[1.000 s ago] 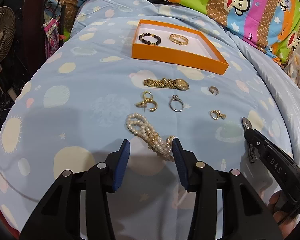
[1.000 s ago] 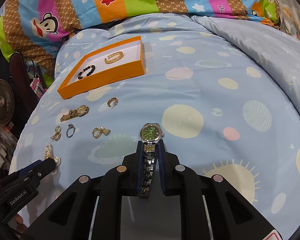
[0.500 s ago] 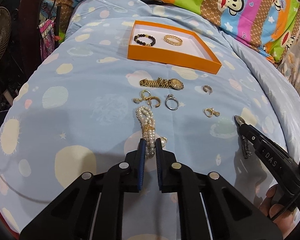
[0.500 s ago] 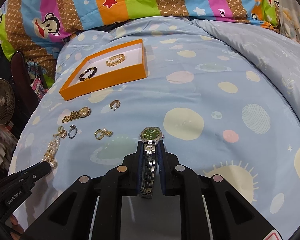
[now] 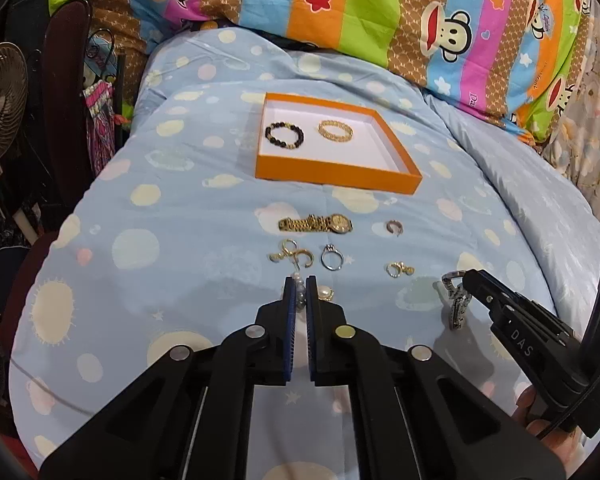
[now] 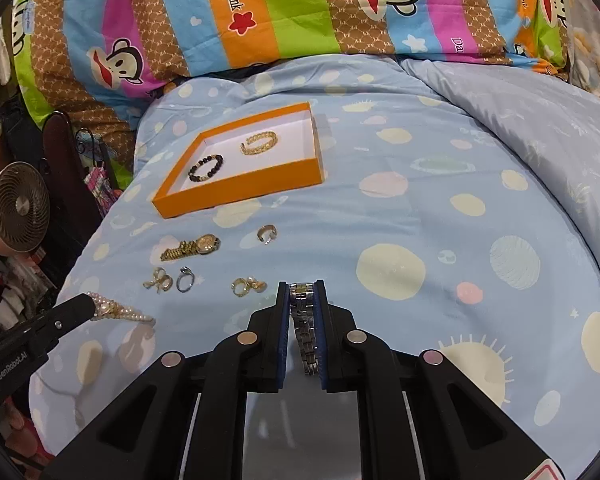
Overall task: Organize jewelry
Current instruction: 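Lower the watch into the orange box and open the right gripper while the left gripper places the pearl bracelet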
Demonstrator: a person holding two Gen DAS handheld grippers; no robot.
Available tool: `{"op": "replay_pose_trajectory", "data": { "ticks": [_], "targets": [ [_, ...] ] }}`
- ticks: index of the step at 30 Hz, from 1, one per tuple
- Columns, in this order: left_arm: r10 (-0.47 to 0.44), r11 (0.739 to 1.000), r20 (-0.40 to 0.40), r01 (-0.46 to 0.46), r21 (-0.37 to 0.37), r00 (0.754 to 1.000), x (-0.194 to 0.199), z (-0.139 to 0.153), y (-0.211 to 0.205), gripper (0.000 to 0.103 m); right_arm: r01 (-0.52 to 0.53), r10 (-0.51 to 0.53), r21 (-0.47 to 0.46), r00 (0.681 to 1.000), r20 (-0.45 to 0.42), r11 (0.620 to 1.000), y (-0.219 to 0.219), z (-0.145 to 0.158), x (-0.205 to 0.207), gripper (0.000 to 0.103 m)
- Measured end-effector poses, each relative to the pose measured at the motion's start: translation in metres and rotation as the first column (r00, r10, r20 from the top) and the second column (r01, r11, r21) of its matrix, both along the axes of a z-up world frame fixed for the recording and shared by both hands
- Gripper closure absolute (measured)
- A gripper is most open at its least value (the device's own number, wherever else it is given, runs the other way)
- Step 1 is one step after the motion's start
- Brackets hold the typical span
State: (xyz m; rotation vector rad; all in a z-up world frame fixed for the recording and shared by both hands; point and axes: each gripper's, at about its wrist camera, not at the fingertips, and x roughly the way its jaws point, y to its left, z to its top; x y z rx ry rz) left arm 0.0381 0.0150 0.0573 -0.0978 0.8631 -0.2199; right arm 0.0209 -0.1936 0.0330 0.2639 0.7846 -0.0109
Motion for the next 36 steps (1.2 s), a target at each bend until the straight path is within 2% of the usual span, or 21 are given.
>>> {"op": "replay_pose_trajectory", "data": {
  "ticks": [8, 16, 27, 36],
  "targets": [
    [0.007, 1.0, 0.028, -0.007, -0.004, 1.0, 0.0, 0.012, 0.008, 0.1, -0.013, 0.012, 0.01, 1.0, 0.024, 1.0, 0.001, 0.01, -0.001, 0.092],
    [-0.017, 0.999, 0.11, 0.013, 0.039, 0.994, 0.016, 0.038, -0.004, 0.1, -0.032, 0.031, 0.012, 0.996, 0.085, 0.999, 0.001, 0.035, 0.021, 0.092],
    [-0.037, 0.994, 0.222, 0.014, 0.107, 0.974, 0.085, 0.068, -0.037, 0.1, -0.043, 0.044, -0.011, 0.985, 0.167, 0.999, 0.002, 0.064, 0.09, 0.092],
    [-0.016, 0.994, 0.235, -0.011, 0.111, 0.972, 0.146, 0.067, -0.049, 0.1, -0.045, 0.048, -0.021, 0.984, 0.173, 0.999, 0.005, 0.061, 0.149, 0.092]
  ]
}}
